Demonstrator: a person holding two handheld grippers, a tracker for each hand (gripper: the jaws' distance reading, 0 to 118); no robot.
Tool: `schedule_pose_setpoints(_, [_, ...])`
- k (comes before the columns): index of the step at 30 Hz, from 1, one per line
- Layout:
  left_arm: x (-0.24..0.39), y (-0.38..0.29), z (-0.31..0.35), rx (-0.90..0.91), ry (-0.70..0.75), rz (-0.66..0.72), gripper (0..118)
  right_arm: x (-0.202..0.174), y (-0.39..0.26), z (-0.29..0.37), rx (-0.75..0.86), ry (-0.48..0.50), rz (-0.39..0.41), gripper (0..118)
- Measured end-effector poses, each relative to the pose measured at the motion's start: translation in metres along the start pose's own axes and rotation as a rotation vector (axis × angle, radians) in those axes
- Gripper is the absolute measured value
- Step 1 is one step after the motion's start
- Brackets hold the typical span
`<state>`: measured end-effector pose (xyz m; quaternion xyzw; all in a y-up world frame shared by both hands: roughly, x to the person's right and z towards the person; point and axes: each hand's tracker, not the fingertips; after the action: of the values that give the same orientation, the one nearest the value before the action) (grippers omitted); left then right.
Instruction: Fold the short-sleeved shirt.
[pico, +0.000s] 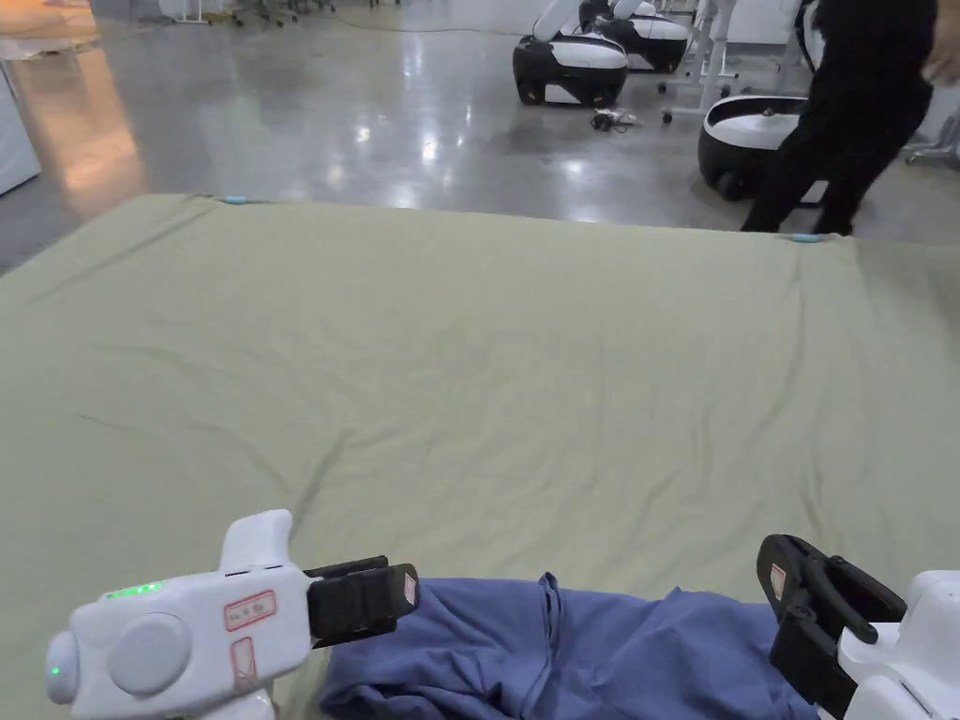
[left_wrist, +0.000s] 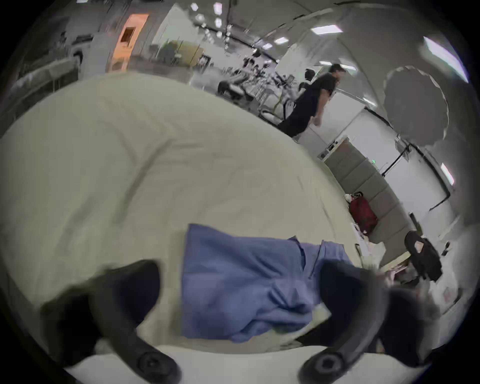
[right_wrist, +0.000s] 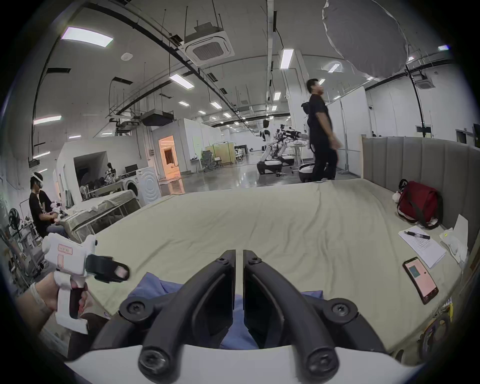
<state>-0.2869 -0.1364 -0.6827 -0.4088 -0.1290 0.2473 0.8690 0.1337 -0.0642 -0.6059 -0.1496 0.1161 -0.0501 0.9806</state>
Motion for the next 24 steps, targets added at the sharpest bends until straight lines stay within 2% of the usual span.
schedule_pose_setpoints(1, [-0.012,0.000,0.003,0.060,-0.092,0.012,118,-0.003,0.000,-0.001,-0.001,0.002,0.001,11])
schedule_pose_setpoints(7, [-0.083,-0.006,-0.037,-0.142,-0.267,0.430,118,-0.026,0.003,0.000,-0.001,-0.002,0.031,11])
schedule_pose_setpoints(8, [-0.089,-0.015,-0.052,-0.180,-0.366,0.520,118,-0.029,0.003,0.001,-0.003,-0.006,0.037,11])
schedule_pose_setpoints(10, [-0.093,-0.028,-0.065,-0.131,-0.618,0.601,118,-0.032,0.005,0.002,-0.005,-0.014,0.039,11])
schedule_pose_setpoints(11, [-0.091,-0.030,-0.075,-0.182,-0.707,0.642,118,-0.034,0.006,0.003,-0.004,-0.022,0.042,11])
schedule_pose_setpoints(12, [-0.088,-0.034,-0.083,-0.185,-0.737,0.677,118,-0.035,0.007,0.004,-0.003,-0.030,0.046,11])
schedule_pose_setpoints(14, [-0.078,-0.039,-0.089,-0.160,-0.677,0.645,115,-0.037,0.009,0.007,-0.002,-0.046,0.055,11])
schedule_pose_setpoints(15, [-0.071,-0.036,-0.088,-0.154,-0.626,0.603,108,-0.037,0.010,0.007,-0.003,-0.053,0.059,11])
schedule_pose_setpoints(16, [-0.066,-0.034,-0.087,-0.163,-0.588,0.598,88,-0.038,0.012,0.009,-0.003,-0.056,0.059,11])
schedule_pose_setpoints(17, [-0.064,-0.033,-0.088,-0.175,-0.545,0.589,32,-0.039,0.013,0.010,-0.002,-0.058,0.058,11])
schedule_pose_setpoints(18, [-0.065,-0.033,-0.091,-0.182,-0.499,0.587,15,-0.040,0.013,0.010,-0.001,-0.060,0.057,11])
schedule_pose_setpoints(20, [-0.070,-0.045,-0.104,-0.194,-0.402,0.606,14,-0.041,0.013,0.011,0.001,-0.064,0.052,11])
schedule_pose_setpoints(22, [-0.071,-0.044,-0.095,-0.163,-0.465,0.625,14,-0.042,0.013,0.012,-0.002,-0.064,0.051,11])
schedule_pose_setpoints(24, [-0.064,-0.036,-0.081,-0.136,-0.368,0.566,14,-0.042,0.011,0.014,-0.004,-0.064,0.055,11])
